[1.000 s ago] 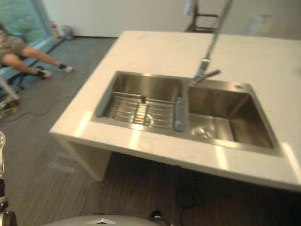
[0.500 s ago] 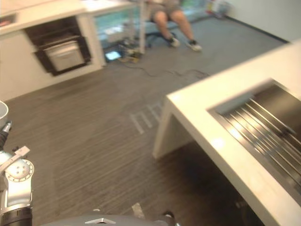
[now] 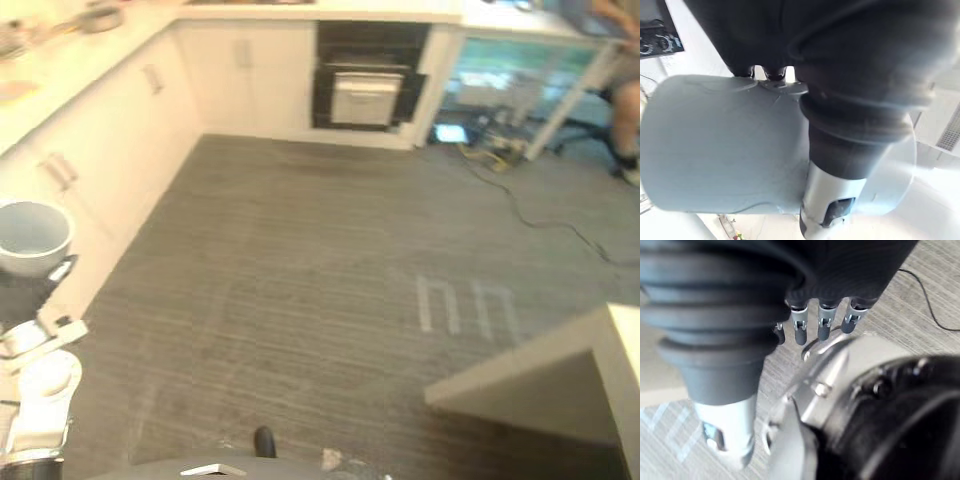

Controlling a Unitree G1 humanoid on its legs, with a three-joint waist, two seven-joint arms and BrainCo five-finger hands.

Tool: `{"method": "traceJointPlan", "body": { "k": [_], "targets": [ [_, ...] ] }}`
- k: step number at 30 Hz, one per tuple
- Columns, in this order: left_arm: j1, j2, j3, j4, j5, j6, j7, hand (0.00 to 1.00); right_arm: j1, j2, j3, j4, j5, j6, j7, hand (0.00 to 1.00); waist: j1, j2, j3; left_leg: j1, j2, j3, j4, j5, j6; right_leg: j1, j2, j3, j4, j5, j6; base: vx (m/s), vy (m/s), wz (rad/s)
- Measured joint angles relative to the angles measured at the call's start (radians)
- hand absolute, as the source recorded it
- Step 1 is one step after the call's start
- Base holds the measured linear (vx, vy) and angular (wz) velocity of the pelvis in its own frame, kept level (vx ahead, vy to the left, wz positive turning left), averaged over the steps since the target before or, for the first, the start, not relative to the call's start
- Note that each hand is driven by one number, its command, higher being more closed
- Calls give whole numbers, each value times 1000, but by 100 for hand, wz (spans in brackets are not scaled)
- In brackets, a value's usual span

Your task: Walk over to the sink, pick up the cup, carry it to the dishwasher, place the cup inside the dishwasher, then close the dishwasher door

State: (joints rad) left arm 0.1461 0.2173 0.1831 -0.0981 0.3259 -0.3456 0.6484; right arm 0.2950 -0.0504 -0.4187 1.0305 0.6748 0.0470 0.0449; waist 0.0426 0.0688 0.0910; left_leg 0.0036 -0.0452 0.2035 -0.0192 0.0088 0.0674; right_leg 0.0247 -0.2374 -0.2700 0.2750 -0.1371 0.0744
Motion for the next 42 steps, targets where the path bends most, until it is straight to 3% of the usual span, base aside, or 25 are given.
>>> {"method": "traceJointPlan", "body": {
  "k": [3,4,6,7,12,16,20,23,32,33,38,42],
  "targets": [
    [0,-1,-64,0,-118,-10,-49,100,-15,2,38,7,-89,0,40,0,5,-54,-17,40,-9,-16,-10,9,-2,4,17,7,-28,38,2,-59,-100,68],
    [0,-1,-67,-1,-150,-11,-69,100,-22,0,50,6,-95,0,49,0,6,-61,-22,47,-11,-17,-18,12,-6,3,20,6,-40,52,1,16,-175,22],
    [-1,-10,-83,-14,-260,-14,-156,100,-52,-7,87,5,-102,6,84,0,5,-83,-36,48,-17,-13,-48,30,-29,14,30,2,-106,64,14,24,-188,16],
    [-1,-18,-89,-16,-287,-15,-178,100,-60,-14,102,4,-104,9,86,0,7,-85,-39,49,-16,-12,-66,42,-31,15,34,2,-129,60,32,17,-158,11],
    [-6,-104,-167,-16,-395,-14,-288,100,-127,-69,205,-1,-134,45,101,0,-7,-67,-28,51,26,-19,-67,71,-54,48,87,-26,-194,84,19,52,-125,6],
    [-69,-111,-211,8,-495,-24,-363,100,-158,-79,280,-5,-158,61,106,0,-15,-80,-28,48,46,-29,-68,76,-65,68,117,-39,-232,94,4,65,-82,5],
    [-87,-110,-250,62,-615,-33,-481,100,-178,-77,278,13,-156,94,96,0,-20,-90,-27,56,58,-14,-68,74,-72,78,132,-26,-255,102,-10,23,-40,-10],
    [-87,-108,-264,84,-676,-33,-527,100,-179,-73,260,22,-156,94,100,0,-34,-90,-27,67,65,2,-68,71,-77,81,139,-11,-260,106,-15,-5,-19,-18],
    [-96,-100,-264,121,-715,-49,-530,100,-141,-69,207,46,-110,106,180,0,-56,-87,-30,85,82,44,-68,58,-100,80,156,34,-290,113,-26,-19,-15,-17],
    [-96,-98,-266,159,-695,-49,-522,100,-137,-96,251,46,-110,113,194,0,-68,-67,-54,87,82,44,-68,58,-94,91,162,43,-308,131,-23,0,0,0],
    [-96,-98,-265,159,-694,-49,-521,100,-138,-96,252,46,-109,114,194,0,-67,-67,-54,85,82,45,-68,58,-95,88,162,45,-310,131,-23,-1,1,-1],
    [-94,-98,-260,159,-603,-48,-499,100,-140,-101,261,43,-91,123,190,0,-62,-67,-56,65,80,46,-68,57,-94,73,169,49,-324,136,-29,-2,2,-2]
  ]
}}
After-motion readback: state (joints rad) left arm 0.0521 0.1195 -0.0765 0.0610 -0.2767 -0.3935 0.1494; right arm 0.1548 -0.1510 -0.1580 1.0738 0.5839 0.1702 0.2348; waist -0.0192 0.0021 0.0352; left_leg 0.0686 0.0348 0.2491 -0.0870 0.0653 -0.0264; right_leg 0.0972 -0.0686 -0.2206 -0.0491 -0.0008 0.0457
